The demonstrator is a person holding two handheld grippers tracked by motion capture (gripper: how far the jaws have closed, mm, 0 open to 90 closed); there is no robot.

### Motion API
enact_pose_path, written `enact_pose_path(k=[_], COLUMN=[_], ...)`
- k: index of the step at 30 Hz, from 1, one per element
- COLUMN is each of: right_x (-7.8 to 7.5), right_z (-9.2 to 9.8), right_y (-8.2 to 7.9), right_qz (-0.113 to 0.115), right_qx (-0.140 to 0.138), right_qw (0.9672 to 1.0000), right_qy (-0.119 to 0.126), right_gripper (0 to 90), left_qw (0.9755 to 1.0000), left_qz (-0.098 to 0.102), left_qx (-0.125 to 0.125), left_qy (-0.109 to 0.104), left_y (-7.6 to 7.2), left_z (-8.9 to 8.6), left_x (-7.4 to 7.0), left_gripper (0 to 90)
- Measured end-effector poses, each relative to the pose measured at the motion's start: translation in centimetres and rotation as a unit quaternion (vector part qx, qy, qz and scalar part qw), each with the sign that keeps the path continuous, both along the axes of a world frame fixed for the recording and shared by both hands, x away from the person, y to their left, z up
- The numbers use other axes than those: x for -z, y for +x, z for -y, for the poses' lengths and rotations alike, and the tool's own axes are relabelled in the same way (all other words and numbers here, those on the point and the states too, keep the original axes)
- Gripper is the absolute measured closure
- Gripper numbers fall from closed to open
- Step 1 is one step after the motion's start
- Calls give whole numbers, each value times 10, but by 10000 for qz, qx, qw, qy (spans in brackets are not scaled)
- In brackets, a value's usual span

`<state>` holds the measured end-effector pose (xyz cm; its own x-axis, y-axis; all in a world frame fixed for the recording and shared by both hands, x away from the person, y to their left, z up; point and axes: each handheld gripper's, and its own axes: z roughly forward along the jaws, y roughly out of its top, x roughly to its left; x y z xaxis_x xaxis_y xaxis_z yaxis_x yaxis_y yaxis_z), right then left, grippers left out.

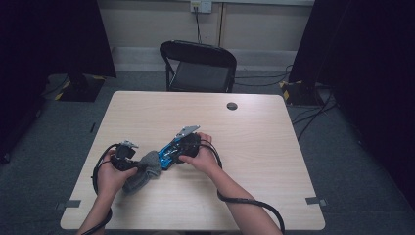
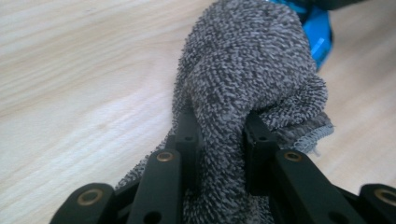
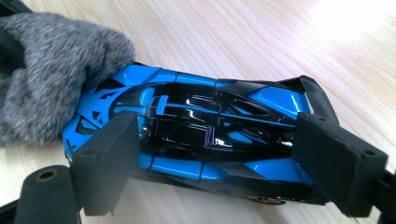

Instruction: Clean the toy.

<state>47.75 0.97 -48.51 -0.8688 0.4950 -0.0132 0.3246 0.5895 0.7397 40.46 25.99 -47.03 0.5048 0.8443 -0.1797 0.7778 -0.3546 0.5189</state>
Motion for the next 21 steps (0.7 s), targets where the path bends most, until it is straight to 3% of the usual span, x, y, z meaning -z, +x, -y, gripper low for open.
enact_pose_path(k=[7,12,15,19,21], right_x=[0,0,0,0,0], right_z=[0,0,0,1,0], right_y=[0,0,0,0,0], right_qz=[9,2,3,2,4], right_qx=[-10,-4,-3,-5,-11], right_qw=[10000,10000,10000,10000,10000], right_qy=[9,10,13,9,14], right_gripper=[149,149,148,149,148], left_qw=[9996,9981,9972,9964,9966], left_qz=[66,187,137,80,141], left_qx=[-269,-584,-738,-742,-677], left_qy=[-38,71,-59,-391,-439], left_y=[3,3,2,0,-2], left_z=[-5,-15,-23,-27,-25], left_x=[1,-1,-1,-7,-12], left_gripper=[725,725,725,726,727])
